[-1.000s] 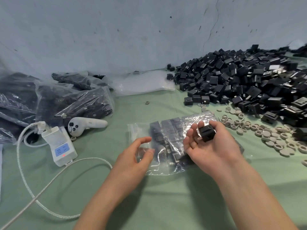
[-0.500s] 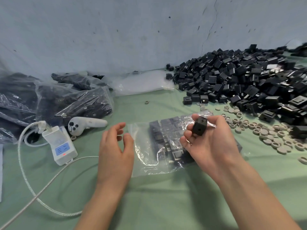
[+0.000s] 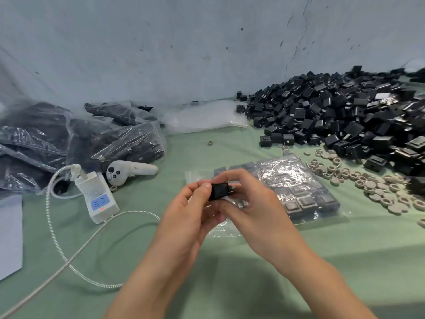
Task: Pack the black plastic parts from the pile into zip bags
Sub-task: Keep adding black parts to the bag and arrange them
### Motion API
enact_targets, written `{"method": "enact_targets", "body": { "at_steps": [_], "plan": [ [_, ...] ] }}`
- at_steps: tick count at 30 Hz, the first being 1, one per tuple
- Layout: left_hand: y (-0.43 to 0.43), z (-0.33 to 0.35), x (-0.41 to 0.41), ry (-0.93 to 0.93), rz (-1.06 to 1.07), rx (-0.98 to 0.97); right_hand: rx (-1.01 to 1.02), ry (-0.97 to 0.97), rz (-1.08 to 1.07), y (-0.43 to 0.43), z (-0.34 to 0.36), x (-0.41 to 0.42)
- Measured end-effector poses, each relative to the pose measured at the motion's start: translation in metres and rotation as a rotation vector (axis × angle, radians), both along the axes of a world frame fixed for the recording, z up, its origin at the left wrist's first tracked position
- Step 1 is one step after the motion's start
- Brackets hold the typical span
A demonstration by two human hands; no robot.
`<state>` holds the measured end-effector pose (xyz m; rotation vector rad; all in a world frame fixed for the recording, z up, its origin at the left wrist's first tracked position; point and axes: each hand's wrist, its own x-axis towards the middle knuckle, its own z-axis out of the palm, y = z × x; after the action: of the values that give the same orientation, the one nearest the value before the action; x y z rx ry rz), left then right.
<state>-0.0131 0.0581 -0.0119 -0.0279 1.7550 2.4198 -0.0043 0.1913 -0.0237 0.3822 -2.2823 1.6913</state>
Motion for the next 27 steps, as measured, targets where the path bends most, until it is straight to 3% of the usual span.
{"method": "enact_targets", "body": {
  "at_steps": [3,6,9,19,24,27],
  "plan": [
    [-0.015,0.001,-0.005,-0.012,0.048,0.019,0.081,0.078,-0.001,0.002,-0.001,0.001],
    [-0.044,-0.005,-0.015,0.092,0.302,-0.420,0.099,0.100,-0.087,0.010,-0.002,0.000],
    [-0.063,-0.016,-0.019,0.096,0.318,-0.724,0.062,0.072,-0.254,0.024,-0.005,-0.005],
    [-0.052,-0.039,-0.024,0.120,-0.047,-0.741,-0.153,0.041,-0.469,0.035,-0.003,-0.010],
    [-0.051,-0.039,-0.023,0.137,0.090,-0.733,-0.179,0.029,-0.488,0.037,-0.001,-0.009],
    [-0.041,-0.043,-0.019,0.179,0.050,-0.841,-0.188,0.033,-0.505,0.035,0.000,-0.009]
  ]
}}
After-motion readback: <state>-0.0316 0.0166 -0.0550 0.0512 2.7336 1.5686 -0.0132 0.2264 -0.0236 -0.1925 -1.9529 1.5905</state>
